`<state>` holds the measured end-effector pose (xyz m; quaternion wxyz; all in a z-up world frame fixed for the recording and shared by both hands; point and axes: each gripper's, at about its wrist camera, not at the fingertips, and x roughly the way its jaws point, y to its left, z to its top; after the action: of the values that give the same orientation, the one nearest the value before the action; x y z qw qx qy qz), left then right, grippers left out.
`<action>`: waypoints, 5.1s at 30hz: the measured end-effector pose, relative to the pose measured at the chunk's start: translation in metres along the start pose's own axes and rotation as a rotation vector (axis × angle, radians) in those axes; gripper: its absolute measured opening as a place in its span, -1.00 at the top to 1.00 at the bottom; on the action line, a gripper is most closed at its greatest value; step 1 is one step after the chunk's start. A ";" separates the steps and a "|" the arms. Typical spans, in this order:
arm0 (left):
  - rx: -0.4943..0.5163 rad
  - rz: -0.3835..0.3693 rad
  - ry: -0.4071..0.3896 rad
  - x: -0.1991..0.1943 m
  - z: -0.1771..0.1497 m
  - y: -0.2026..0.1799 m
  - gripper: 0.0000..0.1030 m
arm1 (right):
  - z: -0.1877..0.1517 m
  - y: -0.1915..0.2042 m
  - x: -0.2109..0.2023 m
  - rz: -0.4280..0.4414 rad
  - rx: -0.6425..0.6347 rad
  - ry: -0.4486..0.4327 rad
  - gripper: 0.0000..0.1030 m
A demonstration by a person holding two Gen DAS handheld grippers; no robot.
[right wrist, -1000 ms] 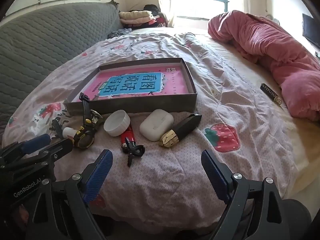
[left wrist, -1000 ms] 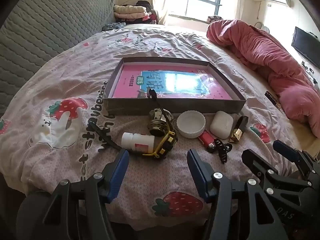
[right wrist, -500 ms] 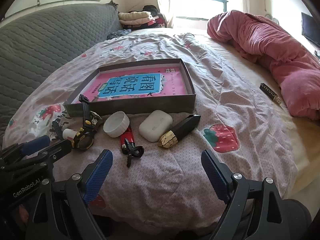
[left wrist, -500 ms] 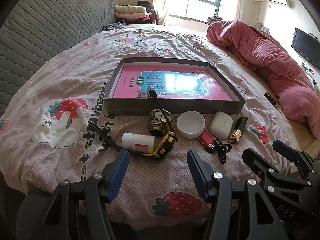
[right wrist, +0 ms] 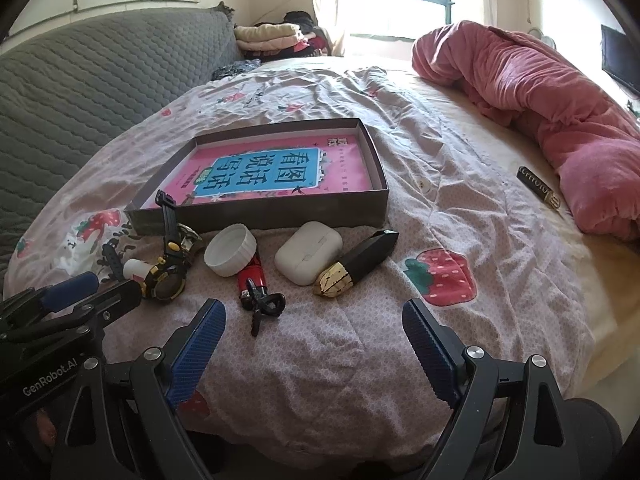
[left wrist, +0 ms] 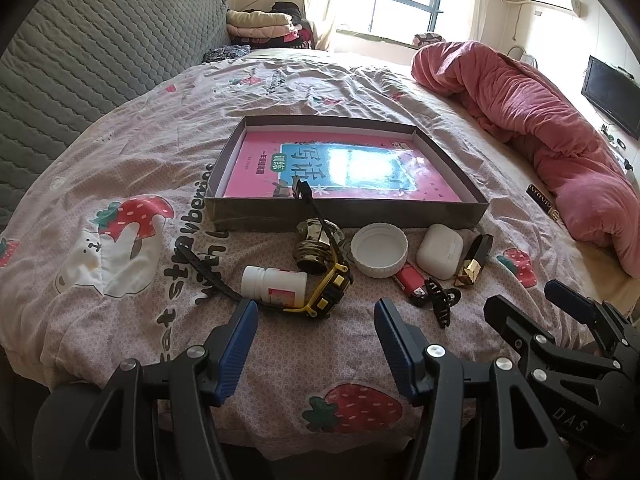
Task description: Organize rigid objects
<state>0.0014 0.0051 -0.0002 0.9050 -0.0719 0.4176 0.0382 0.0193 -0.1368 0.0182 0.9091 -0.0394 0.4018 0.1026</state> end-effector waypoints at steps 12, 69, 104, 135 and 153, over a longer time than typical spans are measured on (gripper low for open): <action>0.000 0.000 0.002 0.000 -0.001 -0.002 -0.17 | 0.000 0.000 -0.002 0.000 -0.001 -0.002 -0.76; 0.308 -0.073 0.065 0.048 0.016 -0.015 0.50 | 0.002 -0.031 0.030 -0.031 0.125 0.085 -0.76; 0.448 0.042 0.032 0.068 0.018 -0.041 0.64 | 0.034 -0.055 0.109 -0.066 0.152 0.204 -0.19; 0.468 0.072 -0.092 0.053 0.029 -0.047 0.65 | 0.058 -0.063 0.074 0.070 0.135 0.025 0.54; 0.154 -0.091 -0.136 0.037 0.057 0.011 0.65 | 0.060 -0.062 0.070 0.117 0.151 -0.004 0.54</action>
<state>0.0669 0.0260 0.0074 0.9349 -0.0182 0.3533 -0.0305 0.1222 -0.1768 0.0057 0.9028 0.0528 0.4082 0.1249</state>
